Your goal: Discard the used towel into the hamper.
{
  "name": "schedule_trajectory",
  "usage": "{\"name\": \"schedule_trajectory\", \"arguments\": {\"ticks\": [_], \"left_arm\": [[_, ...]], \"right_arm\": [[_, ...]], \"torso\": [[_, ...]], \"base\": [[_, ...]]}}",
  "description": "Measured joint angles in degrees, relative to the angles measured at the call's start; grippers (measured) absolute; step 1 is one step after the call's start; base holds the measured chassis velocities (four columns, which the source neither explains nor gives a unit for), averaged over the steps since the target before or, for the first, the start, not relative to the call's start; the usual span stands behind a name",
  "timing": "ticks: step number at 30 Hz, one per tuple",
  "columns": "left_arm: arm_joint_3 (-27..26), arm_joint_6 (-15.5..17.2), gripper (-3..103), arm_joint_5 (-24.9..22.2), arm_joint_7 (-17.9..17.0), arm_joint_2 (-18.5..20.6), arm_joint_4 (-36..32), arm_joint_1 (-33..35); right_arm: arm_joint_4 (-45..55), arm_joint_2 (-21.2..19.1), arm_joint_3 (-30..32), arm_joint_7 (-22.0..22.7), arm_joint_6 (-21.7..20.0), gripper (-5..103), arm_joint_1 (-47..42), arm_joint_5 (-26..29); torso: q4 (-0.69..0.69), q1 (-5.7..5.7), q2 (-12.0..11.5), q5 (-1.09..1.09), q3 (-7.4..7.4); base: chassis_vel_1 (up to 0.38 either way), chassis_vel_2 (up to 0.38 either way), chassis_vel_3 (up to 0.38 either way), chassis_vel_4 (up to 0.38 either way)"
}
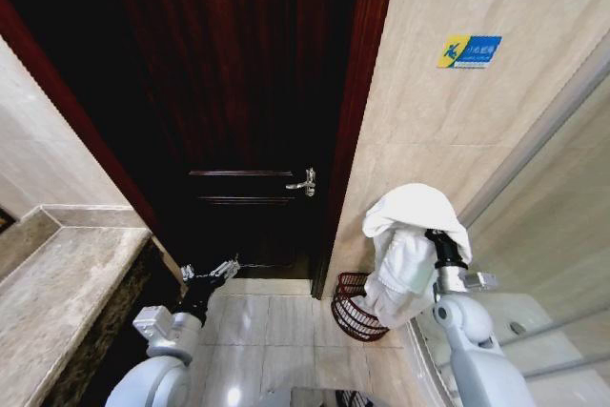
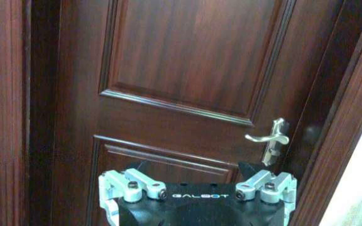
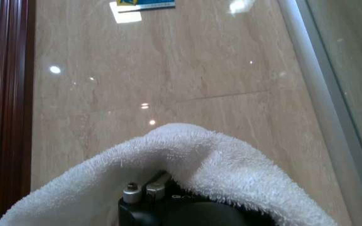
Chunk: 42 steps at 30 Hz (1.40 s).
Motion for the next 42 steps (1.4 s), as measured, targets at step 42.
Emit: {"name": "schedule_trajectory", "arguments": {"ticks": [42], "left_arm": [[0.00,0.00,97,0.00,0.00,0.00,0.00,0.00]], "right_arm": [[-26.45,2.28,-5.93,-7.36,-1.24,12,0.57,2.70]], "torso": [[0.00,0.00,0.00,0.00,-0.01]], "base": [[0.000,0.000,0.000,0.000]]}}
